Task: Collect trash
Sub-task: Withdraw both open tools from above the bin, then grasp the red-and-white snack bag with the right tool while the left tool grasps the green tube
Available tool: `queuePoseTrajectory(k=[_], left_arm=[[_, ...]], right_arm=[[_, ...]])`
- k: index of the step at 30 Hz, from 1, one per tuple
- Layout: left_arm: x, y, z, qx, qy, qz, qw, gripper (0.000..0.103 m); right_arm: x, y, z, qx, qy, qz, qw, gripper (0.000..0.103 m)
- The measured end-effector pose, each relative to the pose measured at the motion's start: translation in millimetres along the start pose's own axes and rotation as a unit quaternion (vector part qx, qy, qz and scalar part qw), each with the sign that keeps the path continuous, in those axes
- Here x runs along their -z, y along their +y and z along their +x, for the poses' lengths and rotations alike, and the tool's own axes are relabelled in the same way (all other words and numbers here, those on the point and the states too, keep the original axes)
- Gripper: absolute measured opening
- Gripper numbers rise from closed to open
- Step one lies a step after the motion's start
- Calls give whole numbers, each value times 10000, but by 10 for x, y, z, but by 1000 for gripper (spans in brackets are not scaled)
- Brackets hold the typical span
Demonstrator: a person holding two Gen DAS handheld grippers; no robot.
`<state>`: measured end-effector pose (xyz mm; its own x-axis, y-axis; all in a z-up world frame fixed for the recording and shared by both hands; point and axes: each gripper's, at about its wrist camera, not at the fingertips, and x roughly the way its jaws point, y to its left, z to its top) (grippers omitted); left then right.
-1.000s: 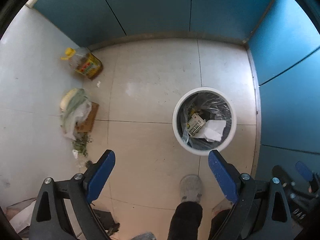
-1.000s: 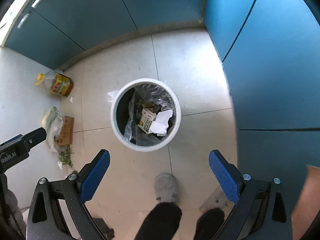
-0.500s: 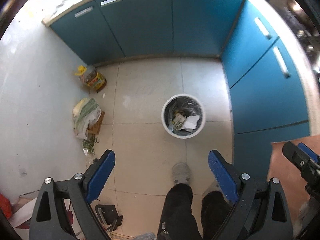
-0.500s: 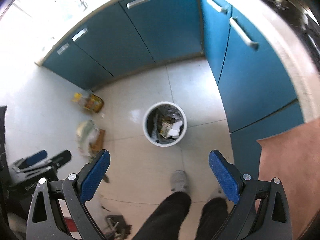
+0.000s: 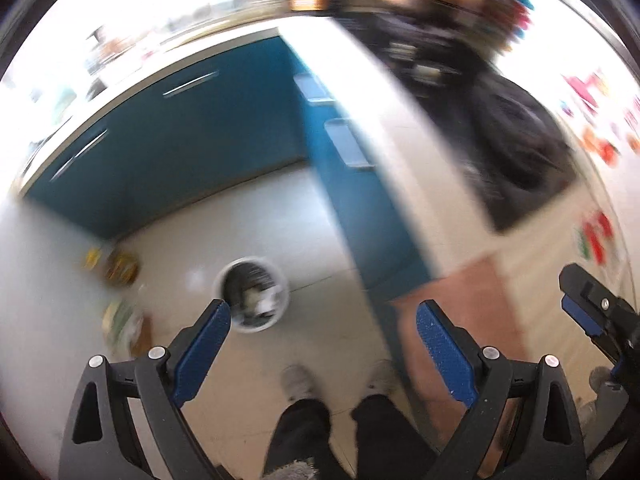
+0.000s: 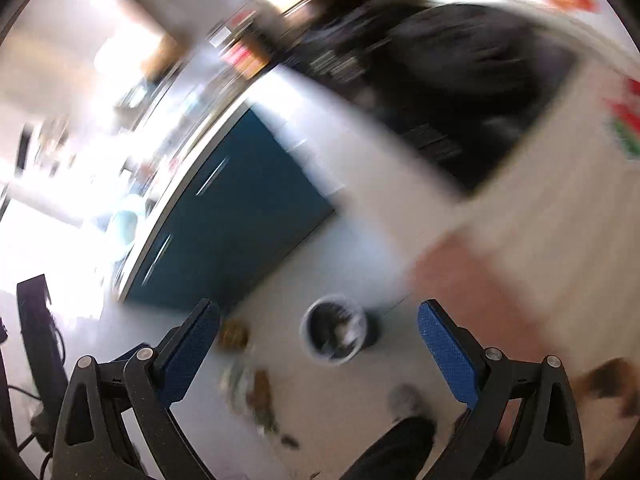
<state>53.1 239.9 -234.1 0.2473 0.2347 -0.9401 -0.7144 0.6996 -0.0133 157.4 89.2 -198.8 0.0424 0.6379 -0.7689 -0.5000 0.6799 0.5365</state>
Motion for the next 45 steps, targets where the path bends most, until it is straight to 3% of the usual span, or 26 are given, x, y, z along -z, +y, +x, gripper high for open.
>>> queuePoseTrajectory(k=[2, 5, 8, 10, 15, 19, 23, 26, 28, 29, 30, 32, 38, 45], left_arm=[[-164, -605, 78, 217, 54, 353, 9991, 95], [-355, -1500, 275, 414, 167, 874, 9952, 95], [-500, -2373, 477, 576, 302, 1273, 9897, 95], [-575, -2864, 705, 694, 513, 1421, 9861, 95], [-654, -3804, 1300, 990, 1273, 1380, 9772, 94], [-677, -4261, 1652, 1057, 1586, 1238, 9738, 94], [-648, -4588, 1817, 712, 1543, 1382, 9757, 93], [-582, -4757, 1766, 282, 1246, 1672, 9776, 81], [-538, -4813, 1687, 293, 1044, 1745, 9787, 62], [-514, -4855, 1618, 314, 945, 1813, 9784, 32], [-491, -4883, 1580, 330, 935, 1854, 9776, 7], [-466, -4896, 1539, 406, 974, 1889, 9763, 2], [-474, -4521, 1331, 682, 854, 1574, 9815, 0], [-586, -3916, 765, 966, 479, 1241, 9864, 0]], right_arm=[[-207, -540, -288, 302, -351, 467, 9978, 100], [-485, -1510, -757, 796, -863, 1268, 9850, 100], [-699, -2461, -1229, 1277, -1371, 1978, 9622, 100], [-805, -3137, -1521, 1361, -1710, 2538, 9422, 100], [-1007, -4208, -1587, 1571, -1821, 3090, 9202, 100], [-1188, -4733, -1430, 1558, -1613, 3126, 9230, 100], [-1369, -4845, -1186, 1686, -1427, 2844, 9329, 96], [-1452, -4852, -1045, 1819, -1435, 2649, 9360, 86], [-1527, -4802, -987, 1884, -1417, 2468, 9400, 76], [-1554, -4750, -969, 2057, -1423, 2359, 9391, 53], [-1574, -4705, -933, 2092, -1390, 2255, 9413, 36], [-1596, -4637, -874, 2371, -1297, 2134, 9389, 7], [-1488, -4393, -1098, 2178, -1761, 2074, 9373, 4], [-1325, -3959, -1501, 1753, -2281, 2010, 9364, 3]])
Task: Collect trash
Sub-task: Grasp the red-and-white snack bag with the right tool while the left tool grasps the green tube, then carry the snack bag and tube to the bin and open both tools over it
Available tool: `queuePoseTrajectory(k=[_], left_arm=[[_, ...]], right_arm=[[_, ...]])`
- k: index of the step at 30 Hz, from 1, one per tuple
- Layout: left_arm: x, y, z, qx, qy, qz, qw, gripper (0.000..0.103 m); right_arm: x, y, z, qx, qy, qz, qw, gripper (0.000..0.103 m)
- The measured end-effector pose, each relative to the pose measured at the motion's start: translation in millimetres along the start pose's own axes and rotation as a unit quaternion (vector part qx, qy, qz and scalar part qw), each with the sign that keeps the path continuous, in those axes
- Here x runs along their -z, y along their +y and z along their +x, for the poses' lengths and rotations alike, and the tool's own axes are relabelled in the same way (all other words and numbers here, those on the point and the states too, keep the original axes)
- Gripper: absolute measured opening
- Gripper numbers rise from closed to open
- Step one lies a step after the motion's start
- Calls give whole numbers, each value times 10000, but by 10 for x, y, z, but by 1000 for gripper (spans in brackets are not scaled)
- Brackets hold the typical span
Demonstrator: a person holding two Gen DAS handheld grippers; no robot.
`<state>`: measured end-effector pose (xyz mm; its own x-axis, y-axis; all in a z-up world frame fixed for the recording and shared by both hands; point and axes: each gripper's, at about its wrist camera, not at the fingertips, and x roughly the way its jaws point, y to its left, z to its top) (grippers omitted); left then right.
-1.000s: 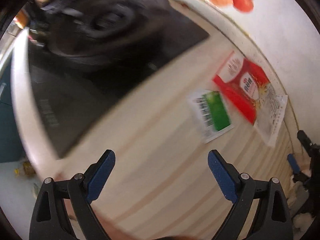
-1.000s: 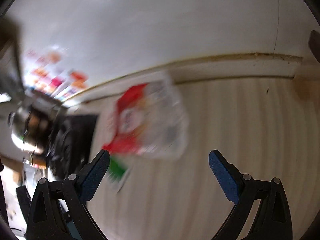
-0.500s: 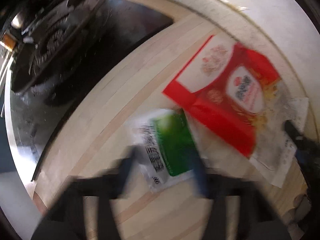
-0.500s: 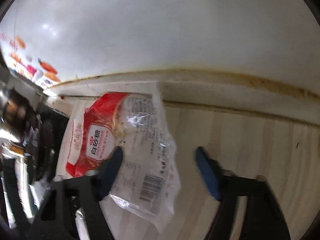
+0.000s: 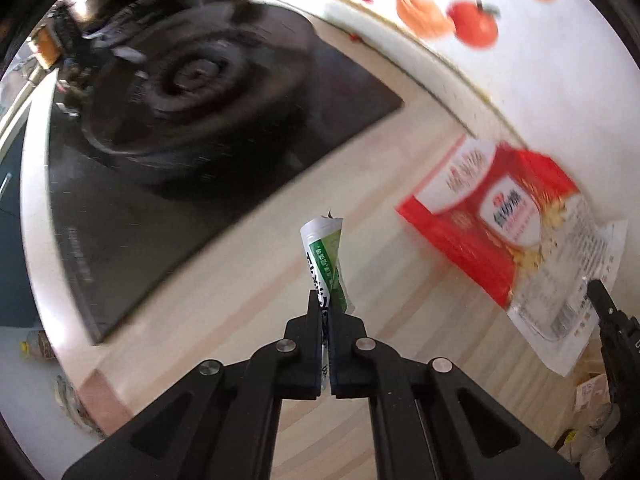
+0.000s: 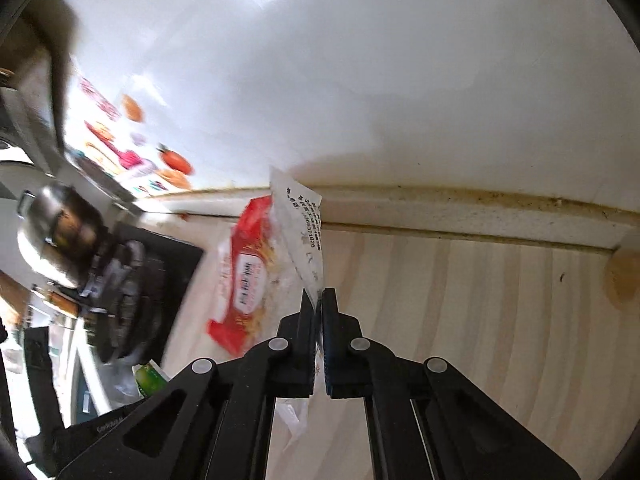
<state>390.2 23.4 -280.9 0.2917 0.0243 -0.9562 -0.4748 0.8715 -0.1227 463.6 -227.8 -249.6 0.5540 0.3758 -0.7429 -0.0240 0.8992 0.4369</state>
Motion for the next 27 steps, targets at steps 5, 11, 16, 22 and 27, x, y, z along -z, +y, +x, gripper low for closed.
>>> queuePoseTrajectory(k=[5, 11, 16, 22, 27], left_arm=[[164, 493, -541, 60, -347, -162, 9992, 0], [437, 1338, -887, -98, -608, -426, 9972, 0], [934, 2358, -1037, -378, -602, -972, 9927, 0], [1677, 3904, -977, -895, -300, -1965, 9759, 0], [2311, 5130, -649, -1112, 95, -2774, 9542, 0]], right_arm=[[98, 201, -438, -345, -116, -74, 9993, 3], [407, 750, -898, -760, -75, -549, 9956, 3], [1002, 1503, -1054, -1116, 321, -1159, 9864, 3], [2176, 2667, -765, -1407, 1148, -2024, 9623, 3], [3467, 3478, -213, -1389, 1872, -2749, 9328, 3]])
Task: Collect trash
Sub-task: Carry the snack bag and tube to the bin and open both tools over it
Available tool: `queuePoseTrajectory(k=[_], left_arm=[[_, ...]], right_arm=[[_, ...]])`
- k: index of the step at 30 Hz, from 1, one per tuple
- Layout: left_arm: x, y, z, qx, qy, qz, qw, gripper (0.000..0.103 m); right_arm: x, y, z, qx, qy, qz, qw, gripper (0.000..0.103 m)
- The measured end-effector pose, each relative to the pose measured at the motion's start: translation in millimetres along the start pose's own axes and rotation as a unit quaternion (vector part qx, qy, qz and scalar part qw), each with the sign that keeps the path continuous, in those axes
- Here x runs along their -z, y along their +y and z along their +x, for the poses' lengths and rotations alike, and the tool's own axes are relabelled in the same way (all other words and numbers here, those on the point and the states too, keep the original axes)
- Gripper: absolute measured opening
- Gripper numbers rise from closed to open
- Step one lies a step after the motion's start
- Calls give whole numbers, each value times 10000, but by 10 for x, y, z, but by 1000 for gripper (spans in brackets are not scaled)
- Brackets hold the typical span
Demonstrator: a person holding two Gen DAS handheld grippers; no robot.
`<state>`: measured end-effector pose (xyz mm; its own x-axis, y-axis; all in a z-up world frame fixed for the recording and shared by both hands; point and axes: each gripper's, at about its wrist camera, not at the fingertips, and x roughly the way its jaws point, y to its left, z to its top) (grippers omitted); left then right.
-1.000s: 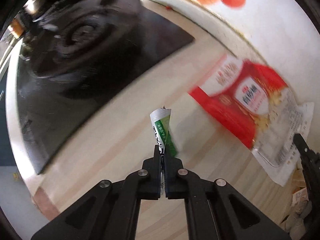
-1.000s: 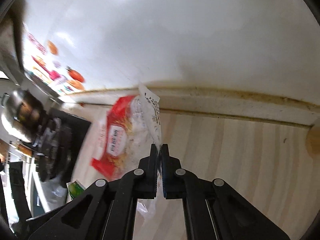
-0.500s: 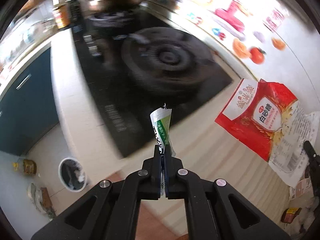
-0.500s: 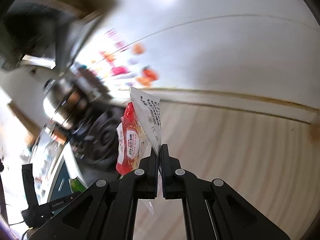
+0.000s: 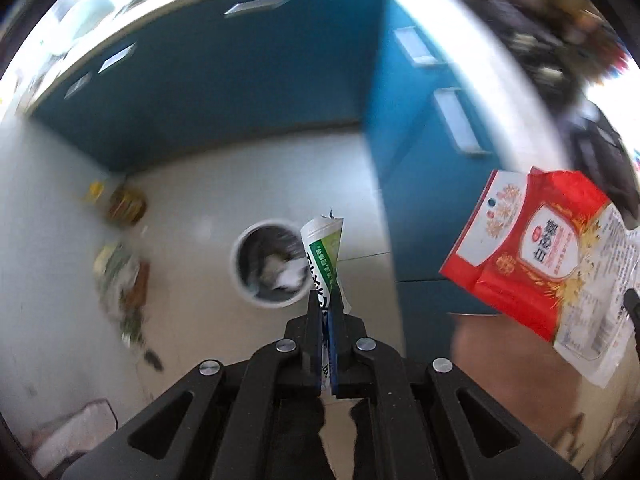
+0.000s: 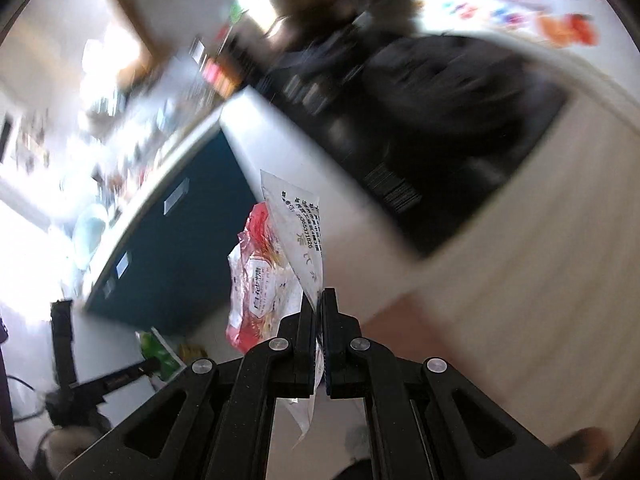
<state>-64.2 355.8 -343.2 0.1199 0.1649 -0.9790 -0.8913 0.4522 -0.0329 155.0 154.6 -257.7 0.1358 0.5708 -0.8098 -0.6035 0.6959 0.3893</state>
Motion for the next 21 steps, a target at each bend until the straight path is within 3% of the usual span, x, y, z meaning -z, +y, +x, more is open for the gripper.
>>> queuePoseTrajectory(k=[7, 15, 21], left_arm=[[-41, 1175, 1396, -145, 581, -681, 9959, 0], [-74, 1681, 3457, 152, 1258, -785, 9888, 0], [-71, 1869, 4642, 671, 1920, -1177, 9720, 1]], right_arm=[[924, 808, 2060, 354, 1194, -536, 9908, 2], [1992, 1082, 4449, 880, 2010, -1097, 9694, 2], [2525, 1129, 5652, 1136, 2324, -1351, 9565, 3]])
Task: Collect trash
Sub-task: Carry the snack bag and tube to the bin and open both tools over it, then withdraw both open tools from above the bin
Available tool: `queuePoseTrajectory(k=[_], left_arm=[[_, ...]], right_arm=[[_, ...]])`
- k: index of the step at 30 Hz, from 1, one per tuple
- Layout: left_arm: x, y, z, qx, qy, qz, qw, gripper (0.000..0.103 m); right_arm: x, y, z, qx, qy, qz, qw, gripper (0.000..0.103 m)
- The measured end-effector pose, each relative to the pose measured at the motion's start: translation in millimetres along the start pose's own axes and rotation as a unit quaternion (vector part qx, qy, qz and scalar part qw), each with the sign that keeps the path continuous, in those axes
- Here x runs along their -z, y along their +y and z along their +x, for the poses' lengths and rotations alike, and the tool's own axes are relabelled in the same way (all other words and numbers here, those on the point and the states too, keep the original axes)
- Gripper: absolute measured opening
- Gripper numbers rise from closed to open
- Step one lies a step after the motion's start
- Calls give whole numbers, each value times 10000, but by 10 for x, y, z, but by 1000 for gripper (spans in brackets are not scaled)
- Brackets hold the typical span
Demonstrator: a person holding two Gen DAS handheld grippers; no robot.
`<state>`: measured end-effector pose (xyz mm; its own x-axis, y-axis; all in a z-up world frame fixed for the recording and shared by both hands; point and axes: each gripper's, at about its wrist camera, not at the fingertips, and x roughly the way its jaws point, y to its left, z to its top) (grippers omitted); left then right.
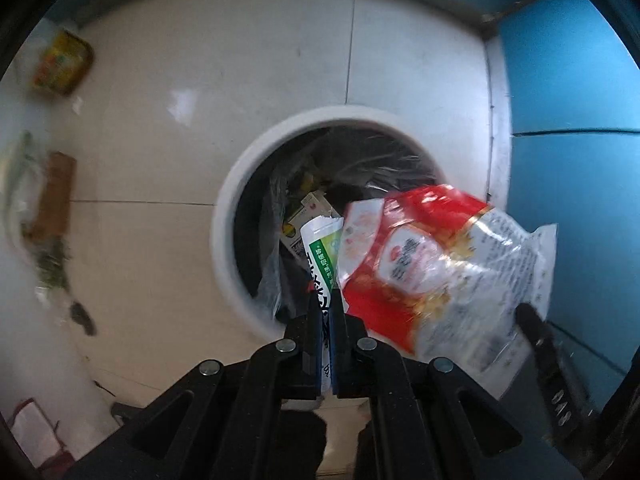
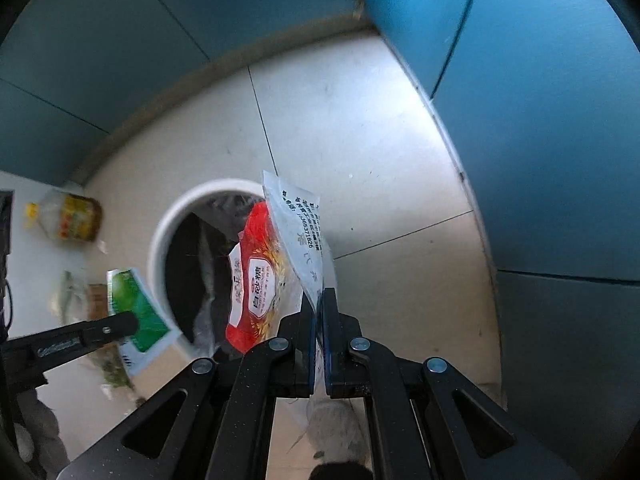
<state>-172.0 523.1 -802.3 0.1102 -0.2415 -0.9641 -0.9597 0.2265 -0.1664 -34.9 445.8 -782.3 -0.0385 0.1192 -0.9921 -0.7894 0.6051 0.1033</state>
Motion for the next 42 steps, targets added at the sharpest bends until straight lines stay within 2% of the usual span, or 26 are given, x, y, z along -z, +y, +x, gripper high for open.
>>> queuePoseTrajectory(k=[3, 7, 9, 10, 11, 13, 14, 15, 16, 17, 20, 26, 29, 35, 42], left_arm=[[-169, 43, 290, 204, 164, -73, 9996, 2], [-288, 29, 445, 527, 323, -223, 9978, 5], [-298, 1, 449, 705, 415, -304, 9962, 5], [-299, -10, 444, 680, 435, -252, 9964, 5], [-293, -28, 410, 572, 392, -165, 9975, 11], [-269, -61, 326, 382, 220, -13, 9990, 55], [-248, -68, 260, 328, 112, 50, 9994, 93], [-240, -44, 214, 228, 1, 97, 9997, 101], [-217, -37, 129, 107, -133, 165, 9997, 101], [-189, -40, 52, 23, -209, 227, 9995, 101], [-77, -15, -185, -308, -465, 342, 9979, 101], [421, 112, -778, -952, -1053, 486, 9887, 101], [690, 127, -1126, -1057, -1357, 502, 9838, 101], [1227, 14, -1928, -1236, -1916, 536, 9722, 101], [2077, -125, -3086, -1151, -2507, 410, 9603, 101]], right_arm=[[-10, 84, 368, 37, 140, -37, 9999, 3], [-44, 81, 625, -22, 379, 29, 9993, 5], [-27, -24, 616, 14, 447, 70, 9990, 20], [-29, -58, 606, 27, 464, 93, 9989, 42], [-50, -109, 598, 9, 464, 121, 9988, 61], [-37, -128, 510, -21, 407, 128, 9991, 70], [-39, -125, 457, -14, 370, 112, 9993, 77], [-45, -120, 410, -12, 341, 103, 9994, 82], [-44, -121, 344, -8, 307, 77, 9995, 93], [-40, -121, 259, 7, 266, 41, 9996, 100], [13, -88, 5, 192, 67, -140, 9997, 101], [207, -13, -503, 408, -210, -406, 9981, 103], [327, 20, -837, 435, -310, -481, 9974, 103], [585, 90, -1763, 486, -687, -719, 9939, 103], [1016, 12, -3179, 272, -1192, -960, 9878, 103]])
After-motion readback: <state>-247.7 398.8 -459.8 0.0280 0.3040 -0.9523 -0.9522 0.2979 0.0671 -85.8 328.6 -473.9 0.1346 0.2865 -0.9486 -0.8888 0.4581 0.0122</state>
